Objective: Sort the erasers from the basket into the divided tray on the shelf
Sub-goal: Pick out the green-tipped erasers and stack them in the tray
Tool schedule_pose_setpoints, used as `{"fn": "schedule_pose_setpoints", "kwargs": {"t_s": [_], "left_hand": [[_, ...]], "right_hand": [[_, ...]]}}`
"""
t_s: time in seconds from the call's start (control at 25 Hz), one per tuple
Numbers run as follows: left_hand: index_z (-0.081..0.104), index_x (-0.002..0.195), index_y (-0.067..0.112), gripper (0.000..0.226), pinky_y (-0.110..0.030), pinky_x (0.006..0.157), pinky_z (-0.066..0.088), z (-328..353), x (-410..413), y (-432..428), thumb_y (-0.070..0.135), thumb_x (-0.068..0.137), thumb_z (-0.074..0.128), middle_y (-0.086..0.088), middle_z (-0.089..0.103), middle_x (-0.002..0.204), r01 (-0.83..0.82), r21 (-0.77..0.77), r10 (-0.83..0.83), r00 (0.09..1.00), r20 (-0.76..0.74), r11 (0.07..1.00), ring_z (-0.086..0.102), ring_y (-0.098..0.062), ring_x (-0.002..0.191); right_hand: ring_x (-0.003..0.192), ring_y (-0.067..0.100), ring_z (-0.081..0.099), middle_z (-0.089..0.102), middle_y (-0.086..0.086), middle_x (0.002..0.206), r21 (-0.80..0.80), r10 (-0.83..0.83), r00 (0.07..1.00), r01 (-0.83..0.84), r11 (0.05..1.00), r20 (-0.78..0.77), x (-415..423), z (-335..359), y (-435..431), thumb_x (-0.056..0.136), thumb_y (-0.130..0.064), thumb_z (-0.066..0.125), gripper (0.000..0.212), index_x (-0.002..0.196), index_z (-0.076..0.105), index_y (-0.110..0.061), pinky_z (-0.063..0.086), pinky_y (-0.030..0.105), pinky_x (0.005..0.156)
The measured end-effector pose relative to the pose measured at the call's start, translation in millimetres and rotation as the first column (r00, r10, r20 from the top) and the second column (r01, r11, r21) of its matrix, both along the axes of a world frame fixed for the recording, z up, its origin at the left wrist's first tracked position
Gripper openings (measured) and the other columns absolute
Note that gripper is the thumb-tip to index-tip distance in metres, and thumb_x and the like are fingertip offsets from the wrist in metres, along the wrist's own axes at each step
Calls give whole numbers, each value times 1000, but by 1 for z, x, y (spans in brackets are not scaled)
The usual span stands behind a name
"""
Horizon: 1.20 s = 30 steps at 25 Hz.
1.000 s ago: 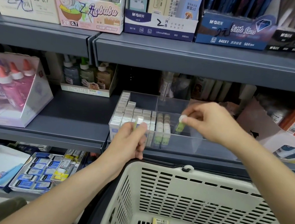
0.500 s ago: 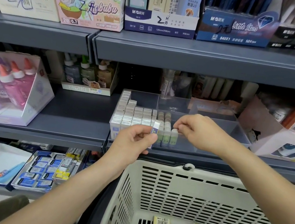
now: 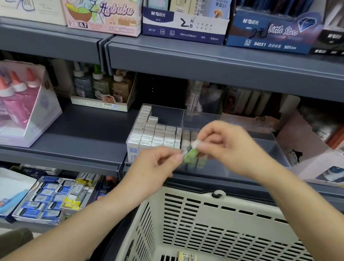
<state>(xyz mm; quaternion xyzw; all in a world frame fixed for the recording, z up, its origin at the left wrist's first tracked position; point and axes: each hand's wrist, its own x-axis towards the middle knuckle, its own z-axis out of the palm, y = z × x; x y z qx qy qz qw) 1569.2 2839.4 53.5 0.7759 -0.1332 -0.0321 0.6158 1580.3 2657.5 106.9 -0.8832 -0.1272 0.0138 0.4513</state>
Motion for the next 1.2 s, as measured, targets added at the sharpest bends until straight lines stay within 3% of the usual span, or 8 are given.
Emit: {"fn": "schedule_pose_setpoints", "kwargs": {"t_s": [0.08,0.16,0.28,0.4,0.68,0.92,1.08,1.2], "left_hand": [[62,92,38,16,-8,73,48,7,6,10,23,88,59,17,65,89,-154,33,148,980,135,988,58,9,82],[61,91,35,17,-6,70,45,11,12,19,19,88,59,16,62,86,-247,-9,245,955,168,969,55,12,75],[60,90,33,19,-6,67,45,9,14,19,13,89,58,13,60,83,-259,-10,258,958,127,966,54,9,69],[62,91,32,19,-11,72,48,3,14,15,13,89,58,12,61,86,-217,13,214,969,123,976,55,7,75],[62,88,29,19,-37,82,54,-3,-2,3,11,88,58,6,65,90,-48,62,45,998,43,997,60,-12,84],[63,85,33,18,-10,74,45,-7,-44,-14,15,87,60,13,65,82,158,217,-167,986,23,963,58,6,77],[59,79,31,17,-4,66,40,-15,-67,-59,17,87,60,16,59,75,342,339,-344,937,-54,877,52,8,66],[64,83,19,8,-11,60,44,-31,-83,-109,16,89,59,13,59,73,477,320,-450,879,-159,819,50,6,60]], "right_hand": [[74,8,69,73,-4,73,-33,-152,983,156,987,99,10,10,-15,83,-22,68,14,76,56,-25,50,26,74],[77,11,66,71,-6,77,-268,-209,951,267,926,227,19,12,-23,84,-27,65,14,76,54,-27,46,25,70],[80,15,64,68,-4,81,-450,-155,973,219,866,174,25,-4,-16,87,-29,62,9,82,54,-26,46,26,71],[85,13,64,66,-5,85,-397,-132,991,135,908,35,27,-18,-10,90,-24,58,5,86,56,-26,47,25,78],[85,15,60,63,-3,91,-449,-95,994,112,887,60,24,-24,-12,93,-12,45,21,104,60,-22,47,27,78],[83,-1,66,70,-9,86,-155,-193,944,241,958,269,-35,-13,-43,92,-11,51,20,96,57,-29,50,16,82],[73,1,68,70,-6,81,-122,-236,969,244,962,81,-116,-36,-88,93,-6,47,32,90,55,-37,54,19,74],[72,5,68,69,-3,80,-303,-270,950,214,929,-158,-163,-74,-113,93,-7,49,21,98,58,-25,56,30,73]]}}
